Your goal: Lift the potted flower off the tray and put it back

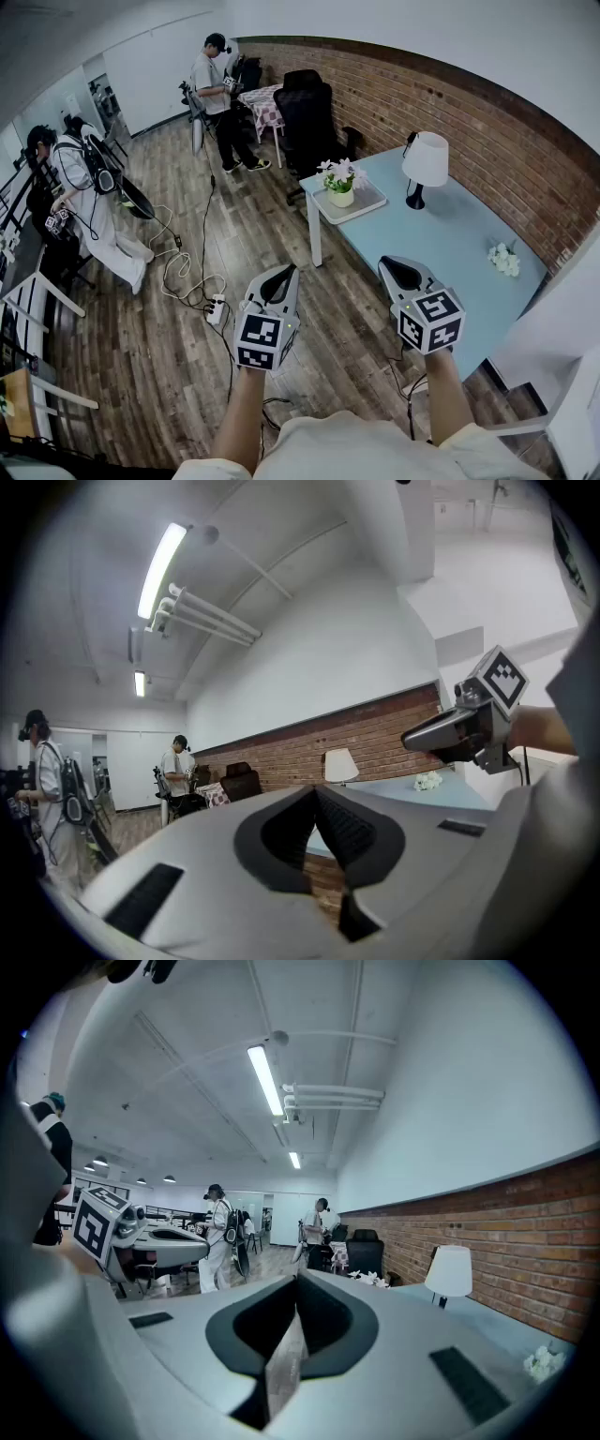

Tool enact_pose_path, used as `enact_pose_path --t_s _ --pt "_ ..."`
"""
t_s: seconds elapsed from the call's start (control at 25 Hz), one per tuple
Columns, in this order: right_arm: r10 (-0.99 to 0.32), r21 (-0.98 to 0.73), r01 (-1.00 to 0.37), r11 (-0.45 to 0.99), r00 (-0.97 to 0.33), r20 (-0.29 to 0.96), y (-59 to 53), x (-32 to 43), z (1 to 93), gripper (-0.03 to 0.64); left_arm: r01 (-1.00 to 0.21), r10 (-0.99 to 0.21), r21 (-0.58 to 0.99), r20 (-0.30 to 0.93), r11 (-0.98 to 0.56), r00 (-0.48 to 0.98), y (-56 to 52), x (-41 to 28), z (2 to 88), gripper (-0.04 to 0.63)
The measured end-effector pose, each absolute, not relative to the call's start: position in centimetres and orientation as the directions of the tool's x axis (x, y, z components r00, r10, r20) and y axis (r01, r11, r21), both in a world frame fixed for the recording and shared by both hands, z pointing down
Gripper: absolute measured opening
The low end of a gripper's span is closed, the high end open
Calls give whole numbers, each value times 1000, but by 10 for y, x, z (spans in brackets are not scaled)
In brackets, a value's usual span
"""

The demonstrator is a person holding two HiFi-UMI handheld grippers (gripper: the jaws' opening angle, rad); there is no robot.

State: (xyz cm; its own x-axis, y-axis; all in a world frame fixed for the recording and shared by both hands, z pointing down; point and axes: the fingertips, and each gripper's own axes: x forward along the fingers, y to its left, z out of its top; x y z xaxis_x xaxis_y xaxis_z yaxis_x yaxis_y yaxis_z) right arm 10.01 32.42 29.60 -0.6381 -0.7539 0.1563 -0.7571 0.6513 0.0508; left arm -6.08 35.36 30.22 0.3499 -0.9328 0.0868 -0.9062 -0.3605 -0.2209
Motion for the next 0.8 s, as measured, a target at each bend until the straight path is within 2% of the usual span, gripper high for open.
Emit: enact_pose_path --t_s 0.4,0.8 --pt "-773 13 -781 625 -616 149 323 98 302 20 -902 -931 -229 95 -366 353 352 -66 302 9" --pt "-810 23 -824 566 -550 206 338 95 323 20 -887 -904 -183 142 -424 403 363 -72 333 9"
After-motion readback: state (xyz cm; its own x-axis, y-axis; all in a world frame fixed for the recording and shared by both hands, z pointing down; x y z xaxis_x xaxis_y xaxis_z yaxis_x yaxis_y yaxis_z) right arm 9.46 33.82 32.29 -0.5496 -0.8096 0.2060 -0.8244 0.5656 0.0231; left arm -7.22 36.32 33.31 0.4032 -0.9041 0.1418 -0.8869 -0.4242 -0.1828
